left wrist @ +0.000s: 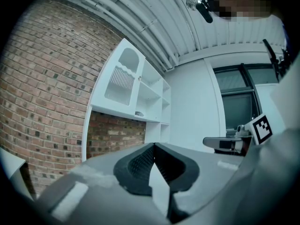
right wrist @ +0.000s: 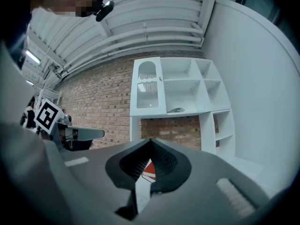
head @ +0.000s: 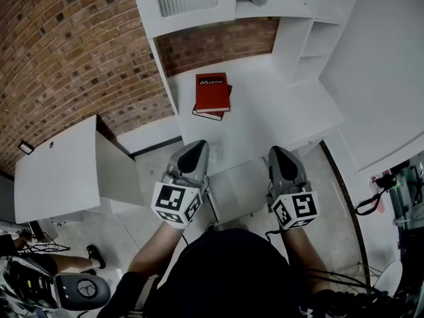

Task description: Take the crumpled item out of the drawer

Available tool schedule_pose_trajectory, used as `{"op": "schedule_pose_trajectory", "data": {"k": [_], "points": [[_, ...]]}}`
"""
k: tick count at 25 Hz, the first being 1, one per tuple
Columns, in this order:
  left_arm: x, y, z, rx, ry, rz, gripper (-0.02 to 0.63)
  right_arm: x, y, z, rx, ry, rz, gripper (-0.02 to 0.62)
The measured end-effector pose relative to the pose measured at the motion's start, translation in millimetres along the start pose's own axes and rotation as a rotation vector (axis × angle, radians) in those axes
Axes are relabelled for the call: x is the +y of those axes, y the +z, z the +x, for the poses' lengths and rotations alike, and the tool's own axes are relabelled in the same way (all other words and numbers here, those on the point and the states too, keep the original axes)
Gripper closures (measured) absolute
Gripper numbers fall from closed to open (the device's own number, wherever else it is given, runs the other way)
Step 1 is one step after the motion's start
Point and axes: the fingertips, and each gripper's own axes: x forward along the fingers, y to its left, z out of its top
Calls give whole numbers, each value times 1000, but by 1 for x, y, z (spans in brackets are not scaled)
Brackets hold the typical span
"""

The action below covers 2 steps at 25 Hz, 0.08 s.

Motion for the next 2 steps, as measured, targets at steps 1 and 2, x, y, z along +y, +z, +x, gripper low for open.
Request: {"op": "schedule_pose_trajectory", "data": {"k": [1,2], "points": [[1,-1,0,1,0,0,603,0,0,1,0,0,0,594],[3,-1,0,1,1,-1,603,1,-1,2,0,0,1,594]]}}
